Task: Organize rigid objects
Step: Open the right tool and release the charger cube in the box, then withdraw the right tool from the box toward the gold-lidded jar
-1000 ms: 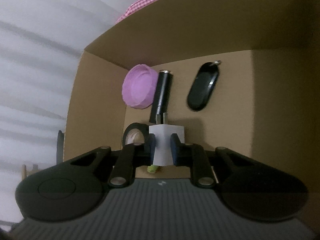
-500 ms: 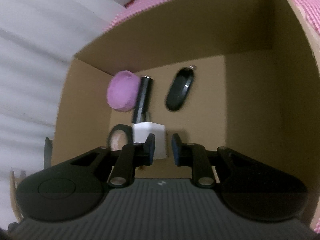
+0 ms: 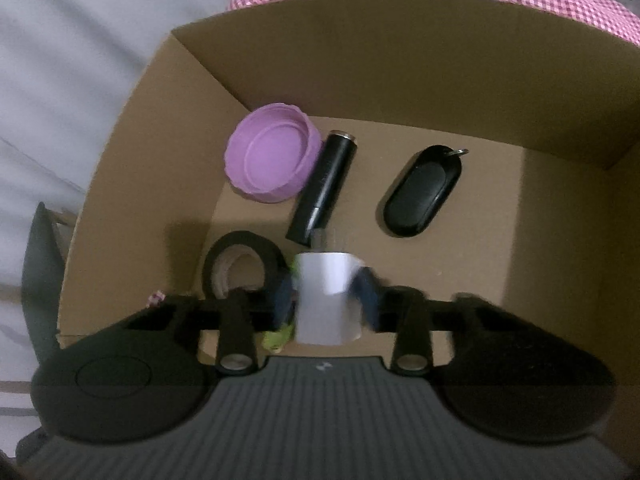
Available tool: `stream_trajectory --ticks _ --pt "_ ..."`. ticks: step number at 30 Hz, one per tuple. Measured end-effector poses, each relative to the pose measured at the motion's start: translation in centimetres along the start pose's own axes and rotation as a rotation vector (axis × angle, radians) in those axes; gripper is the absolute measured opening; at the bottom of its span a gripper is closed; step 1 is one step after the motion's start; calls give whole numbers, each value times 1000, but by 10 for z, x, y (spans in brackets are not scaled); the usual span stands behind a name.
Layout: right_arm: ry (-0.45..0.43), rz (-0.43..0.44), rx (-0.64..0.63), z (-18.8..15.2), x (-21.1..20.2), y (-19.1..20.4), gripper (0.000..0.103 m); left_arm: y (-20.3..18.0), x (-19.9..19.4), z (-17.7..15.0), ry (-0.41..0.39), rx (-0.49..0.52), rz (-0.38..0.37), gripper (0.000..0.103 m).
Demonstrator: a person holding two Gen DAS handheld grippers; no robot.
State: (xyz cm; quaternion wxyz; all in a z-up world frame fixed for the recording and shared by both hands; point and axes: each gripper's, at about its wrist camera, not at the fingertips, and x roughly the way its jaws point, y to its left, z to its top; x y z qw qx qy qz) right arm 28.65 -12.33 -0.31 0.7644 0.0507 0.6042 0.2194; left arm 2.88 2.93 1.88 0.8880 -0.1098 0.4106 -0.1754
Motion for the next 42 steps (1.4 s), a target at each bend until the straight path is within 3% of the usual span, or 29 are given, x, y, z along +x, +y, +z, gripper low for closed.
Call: stream_trajectory --ticks 6,12,17,24,32,36,42 --pt "19 124 193 0 -6 -43 29 9 2 1 7 -13 -7 83" --pt "27 127 305 -7 -19 -77 35 11 3 2 10 -15 -10 83" --pt "4 120 287 -9 -29 -78 49 8 1 3 7 -11 -5 83" --pt "-126 142 198 -22 -75 -64 62 -1 -5 2 -4 14 21 87" --pt "-335 170 40 -99 -153 -35 78 -16 -5 -1 -5 56 43 91" --pt "-444 99 -51 -152 -186 -30 82 -25 0 -5 6 101 57 93" --pt "-504 64 -80 -216 -184 -25 84 -43 17 -13 47 181 62 95"
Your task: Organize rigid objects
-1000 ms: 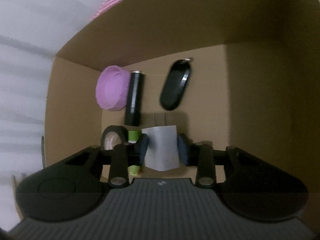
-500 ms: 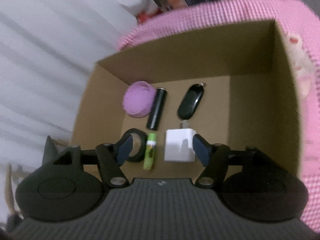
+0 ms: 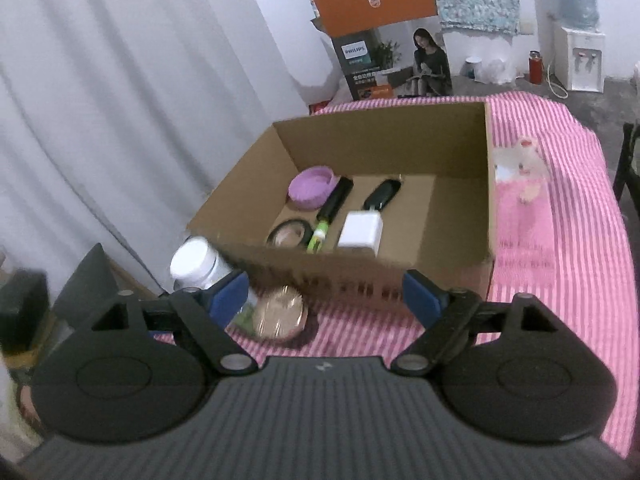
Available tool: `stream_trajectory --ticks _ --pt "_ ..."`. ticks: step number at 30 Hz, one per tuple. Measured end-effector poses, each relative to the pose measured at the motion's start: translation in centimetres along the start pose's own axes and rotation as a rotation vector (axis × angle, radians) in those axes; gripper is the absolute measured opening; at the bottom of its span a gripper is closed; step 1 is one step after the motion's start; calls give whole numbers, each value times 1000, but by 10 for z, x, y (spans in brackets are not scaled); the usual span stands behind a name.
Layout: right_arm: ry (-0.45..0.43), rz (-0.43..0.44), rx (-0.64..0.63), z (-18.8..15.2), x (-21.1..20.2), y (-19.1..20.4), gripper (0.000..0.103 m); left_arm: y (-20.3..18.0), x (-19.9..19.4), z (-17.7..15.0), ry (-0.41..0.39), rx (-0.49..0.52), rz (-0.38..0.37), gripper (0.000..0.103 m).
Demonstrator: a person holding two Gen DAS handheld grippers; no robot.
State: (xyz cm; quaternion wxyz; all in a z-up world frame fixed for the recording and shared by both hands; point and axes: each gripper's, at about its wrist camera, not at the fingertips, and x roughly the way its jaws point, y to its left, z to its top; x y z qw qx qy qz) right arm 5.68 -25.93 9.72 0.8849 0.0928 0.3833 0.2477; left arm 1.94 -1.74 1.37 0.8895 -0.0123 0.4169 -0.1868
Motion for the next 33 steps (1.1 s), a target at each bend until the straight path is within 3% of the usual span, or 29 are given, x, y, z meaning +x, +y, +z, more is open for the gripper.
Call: stream_trajectory --ticks 8,16,27,33 --pt "50 59 82 -58 61 9 81 -26 30 -9 50 117 -19 95" --pt "114 126 145 -49 114 1 55 -39 59 -6 66 185 18 95" --pt "183 177 161 -37 160 -10 51 -40 85 -2 78 189 94 95" --pt "196 216 159 -32 172 -9 51 -39 96 4 77 174 97 95"
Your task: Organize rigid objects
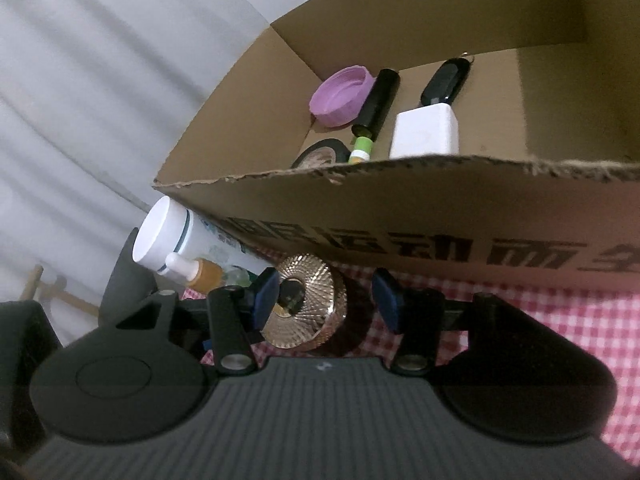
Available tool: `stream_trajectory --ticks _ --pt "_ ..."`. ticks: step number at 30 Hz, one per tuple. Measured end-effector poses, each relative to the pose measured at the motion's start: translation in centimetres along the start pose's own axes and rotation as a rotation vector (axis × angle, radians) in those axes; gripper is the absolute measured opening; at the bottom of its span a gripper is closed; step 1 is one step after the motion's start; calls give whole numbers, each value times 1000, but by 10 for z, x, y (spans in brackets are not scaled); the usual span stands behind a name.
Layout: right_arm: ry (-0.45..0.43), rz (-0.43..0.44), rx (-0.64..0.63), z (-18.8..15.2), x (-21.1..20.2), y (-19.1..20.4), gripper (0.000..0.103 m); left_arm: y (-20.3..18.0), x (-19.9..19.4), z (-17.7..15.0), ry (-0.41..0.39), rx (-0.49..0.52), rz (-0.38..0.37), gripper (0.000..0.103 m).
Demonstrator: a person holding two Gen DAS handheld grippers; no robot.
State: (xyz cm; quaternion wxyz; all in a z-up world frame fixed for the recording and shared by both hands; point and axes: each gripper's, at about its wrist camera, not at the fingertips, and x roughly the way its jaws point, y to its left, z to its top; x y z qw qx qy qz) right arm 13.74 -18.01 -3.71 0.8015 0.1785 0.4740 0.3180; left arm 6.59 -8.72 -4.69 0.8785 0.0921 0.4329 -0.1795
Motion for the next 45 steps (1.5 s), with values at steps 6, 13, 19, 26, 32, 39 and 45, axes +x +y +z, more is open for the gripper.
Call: stream_trajectory --ticks 6,13,19,26,32,39,45 --pt "0 -14 -9 -3 -5 -1 54 -12 6 7 -7 33 -22 95" --pt "-30 -52 37 -19 -30 -15 55 -32 13 14 -18 95 -76 95" --pt "-77 -105 89 -37 -57 -30 57 -52 21 23 -16 149 -154 95" --pt "-127 -104 174 -49 -75 -45 75 -58 24 22 -21 170 -192 96" --pt "-169 -109 167 -56 -83 -41 86 -41 11 9 -31 163 -177 96" --pt "-241 -125 127 -62 -97 -31 93 -24 0 4 -32 92 -214 96" --pt "-268 -156 81 -68 -105 -21 95 -18 -2 4 -8 69 -187 96"
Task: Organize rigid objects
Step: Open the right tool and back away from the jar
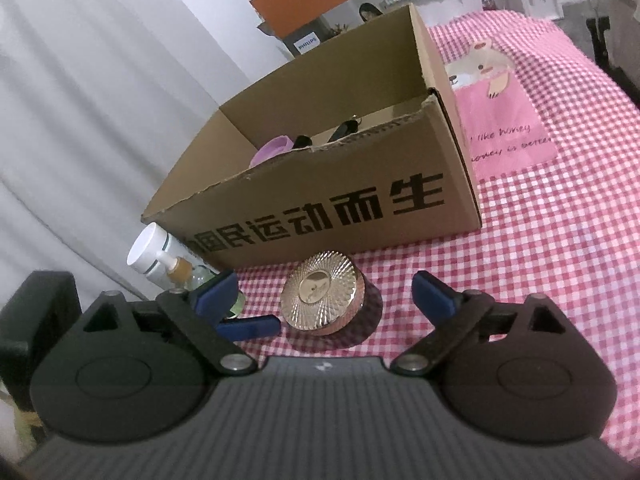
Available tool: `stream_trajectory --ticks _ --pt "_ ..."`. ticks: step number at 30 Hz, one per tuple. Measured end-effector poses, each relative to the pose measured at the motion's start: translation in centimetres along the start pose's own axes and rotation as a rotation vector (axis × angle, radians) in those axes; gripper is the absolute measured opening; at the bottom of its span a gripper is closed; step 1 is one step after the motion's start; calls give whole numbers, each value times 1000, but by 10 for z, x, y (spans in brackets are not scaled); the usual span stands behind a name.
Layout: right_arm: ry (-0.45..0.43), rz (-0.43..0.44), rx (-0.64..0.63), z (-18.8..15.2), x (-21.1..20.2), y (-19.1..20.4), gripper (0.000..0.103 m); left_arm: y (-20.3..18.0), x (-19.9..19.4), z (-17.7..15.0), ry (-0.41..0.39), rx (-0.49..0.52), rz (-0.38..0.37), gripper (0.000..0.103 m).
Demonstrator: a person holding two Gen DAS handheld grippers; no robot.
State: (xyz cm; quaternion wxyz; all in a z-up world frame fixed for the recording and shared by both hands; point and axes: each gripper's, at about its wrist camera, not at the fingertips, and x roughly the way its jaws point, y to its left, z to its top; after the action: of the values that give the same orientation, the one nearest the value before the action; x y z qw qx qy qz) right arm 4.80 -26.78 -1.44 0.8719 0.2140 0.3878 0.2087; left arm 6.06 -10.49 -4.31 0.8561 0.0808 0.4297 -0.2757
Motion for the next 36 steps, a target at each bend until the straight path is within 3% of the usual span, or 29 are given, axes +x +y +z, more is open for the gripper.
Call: stream_trajectory --ticks 6,11,18,32,36 --pt "-35 -45 -53 -3 -11 9 101 -1 -6 -1 -9 13 3 96" --pt "-59 -103 -81 -2 -18 15 102 4 -16 3 -31 -17 -28 102" --pt "-81 -168 -144 -5 -23 26 102 6 -23 5 -50 -37 -58 103" --pt "-213 -470 -394 -14 -39 61 102 10 -28 0 -83 -73 -116 103" --pt "-245 -514 -451 -15 -44 68 102 12 -24 -2 -41 -90 -148 103"
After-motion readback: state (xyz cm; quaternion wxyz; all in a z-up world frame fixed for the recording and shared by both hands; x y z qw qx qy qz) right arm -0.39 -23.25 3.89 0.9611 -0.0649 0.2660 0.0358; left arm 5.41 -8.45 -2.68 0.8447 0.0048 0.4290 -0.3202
